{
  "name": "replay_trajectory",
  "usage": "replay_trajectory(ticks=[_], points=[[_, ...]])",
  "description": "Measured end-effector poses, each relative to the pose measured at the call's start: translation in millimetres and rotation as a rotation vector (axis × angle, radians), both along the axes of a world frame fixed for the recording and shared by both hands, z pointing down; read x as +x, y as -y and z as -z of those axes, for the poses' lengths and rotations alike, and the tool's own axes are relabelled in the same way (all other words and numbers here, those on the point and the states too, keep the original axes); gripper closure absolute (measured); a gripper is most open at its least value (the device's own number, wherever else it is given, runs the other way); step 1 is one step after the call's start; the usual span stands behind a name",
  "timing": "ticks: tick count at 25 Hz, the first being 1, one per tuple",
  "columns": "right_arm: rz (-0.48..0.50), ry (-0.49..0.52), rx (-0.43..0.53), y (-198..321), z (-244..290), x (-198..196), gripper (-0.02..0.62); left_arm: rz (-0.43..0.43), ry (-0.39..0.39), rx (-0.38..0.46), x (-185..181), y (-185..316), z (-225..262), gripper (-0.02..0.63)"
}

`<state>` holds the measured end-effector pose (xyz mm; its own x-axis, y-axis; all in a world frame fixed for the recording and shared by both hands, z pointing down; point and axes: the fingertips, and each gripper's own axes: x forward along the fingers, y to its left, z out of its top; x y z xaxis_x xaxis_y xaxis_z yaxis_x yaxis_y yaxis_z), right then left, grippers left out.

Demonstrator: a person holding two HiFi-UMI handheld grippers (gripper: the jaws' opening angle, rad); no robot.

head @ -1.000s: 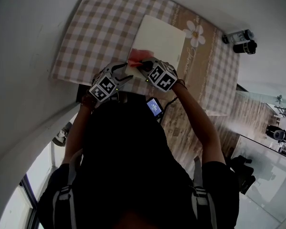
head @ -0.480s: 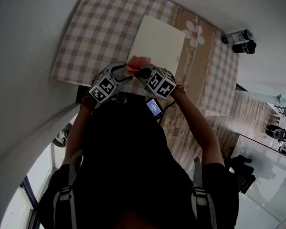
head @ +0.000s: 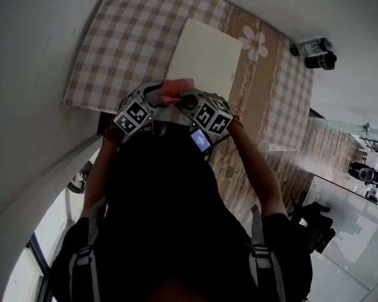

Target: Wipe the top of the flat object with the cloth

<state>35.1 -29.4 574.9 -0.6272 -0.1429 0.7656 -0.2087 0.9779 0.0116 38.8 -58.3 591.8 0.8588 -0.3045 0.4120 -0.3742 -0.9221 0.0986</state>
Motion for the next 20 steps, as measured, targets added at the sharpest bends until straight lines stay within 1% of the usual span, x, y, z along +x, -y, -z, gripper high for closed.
replay_trajectory(ticks=[2,3,5,6,8,10,13,15,18,20], points=[[0.057,0.034,0.047,4.3,14.1,8.1,0.575,-0.007,0.009,0.001,2.1,-0.1,0.7,0.334],[0.056,0.058,0.063,11.5,24.0,13.9,0.575,-0.016,0.030,0.007,2.2,-0.7,-2.8,0.336],[0.014,0.109,0.095,35.0,46.8,27.0,0.575,-0.030,0.063,0.018,0.7,-2.3,-11.4,0.334],[-0.016,0.122,0.123,51.1,58.1,35.2,0.575,-0.029,0.059,0.016,0.2,-2.3,-12.1,0.334],[-0.071,0.125,0.192,87.2,77.1,54.5,0.575,-0.014,0.026,0.007,-0.1,-0.2,-3.9,0.336],[-0.097,0.122,0.231,119.0,89.9,72.5,0.574,0.001,0.005,0.007,0.1,1.2,4.3,0.334],[-0.142,0.093,0.265,168.2,100.1,100.1,0.574,0.001,0.007,0.029,2.3,0.5,13.4,0.336],[-0.194,0.045,0.309,204.1,100.7,120.4,0.574,-0.008,0.020,0.039,2.4,0.7,25.5,0.336],[-0.243,-0.045,0.353,245.7,89.6,146.0,0.574,-0.010,0.002,0.016,6.4,2.2,33.3,0.336],[-0.281,-0.078,0.373,265.6,80.8,155.5,0.574,-0.010,0.007,0.004,8.9,2.8,30.7,0.337]])
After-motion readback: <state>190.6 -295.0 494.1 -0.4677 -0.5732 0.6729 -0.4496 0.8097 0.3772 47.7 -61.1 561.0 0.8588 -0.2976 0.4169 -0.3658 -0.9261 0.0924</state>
